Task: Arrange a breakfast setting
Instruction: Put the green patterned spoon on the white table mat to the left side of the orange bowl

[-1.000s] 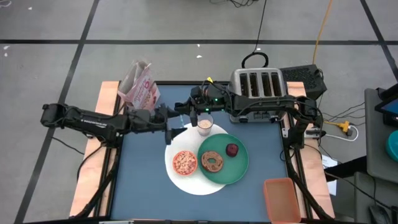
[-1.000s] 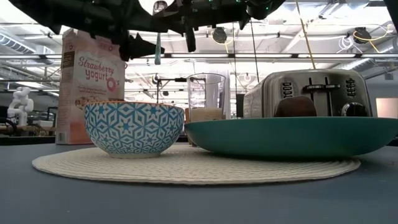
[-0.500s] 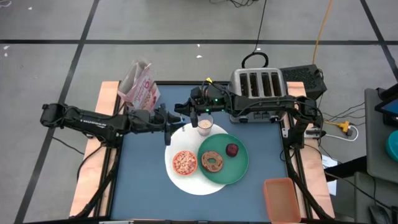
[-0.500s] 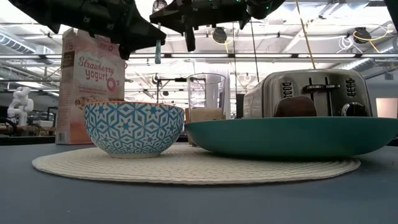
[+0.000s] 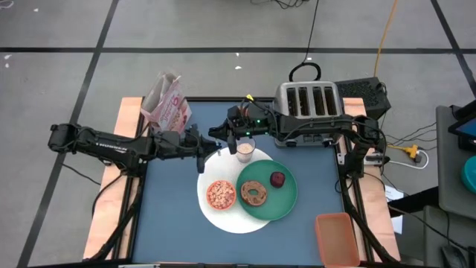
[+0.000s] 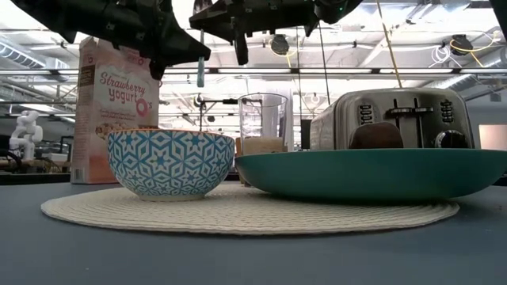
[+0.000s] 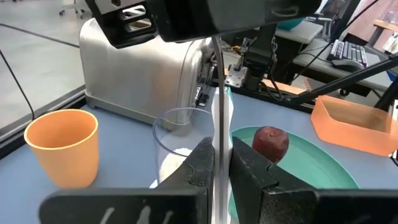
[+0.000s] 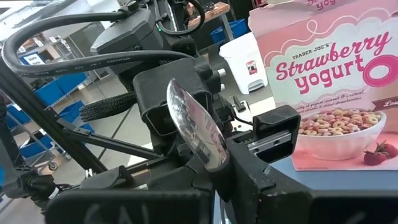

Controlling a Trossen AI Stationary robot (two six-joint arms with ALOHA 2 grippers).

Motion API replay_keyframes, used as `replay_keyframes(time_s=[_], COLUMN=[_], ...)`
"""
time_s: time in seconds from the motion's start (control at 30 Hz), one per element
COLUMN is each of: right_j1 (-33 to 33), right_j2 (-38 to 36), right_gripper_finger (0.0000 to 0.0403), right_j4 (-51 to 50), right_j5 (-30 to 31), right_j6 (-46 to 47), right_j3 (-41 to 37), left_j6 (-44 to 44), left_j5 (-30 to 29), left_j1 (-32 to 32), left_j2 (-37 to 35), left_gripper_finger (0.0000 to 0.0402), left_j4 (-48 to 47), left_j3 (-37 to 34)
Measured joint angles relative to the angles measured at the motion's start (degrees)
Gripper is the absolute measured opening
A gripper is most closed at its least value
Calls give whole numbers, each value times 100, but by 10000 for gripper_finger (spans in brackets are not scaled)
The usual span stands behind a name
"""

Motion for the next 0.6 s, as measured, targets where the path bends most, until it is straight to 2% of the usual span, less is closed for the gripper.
replay_keyframes(time_s=[0.27, 0.43, 0.6], right_j1=[-2, -15, -74], right_j2=[0, 0, 0], right_gripper_finger=[51, 93, 138], right_j4=[-43, -145, -239], right_j5=[40, 46, -289], right_j6=[0, -12, -63], right_j3=[0, 0, 2], left_j6=[-39, -38, -119], left_j5=[27, 55, 98], left_j1=[0, -4, -11], left_j2=[2, -39, -317], left_gripper_finger=[35, 35, 34], left_j4=[-18, -120, -559], left_j3=[0, -2, -2])
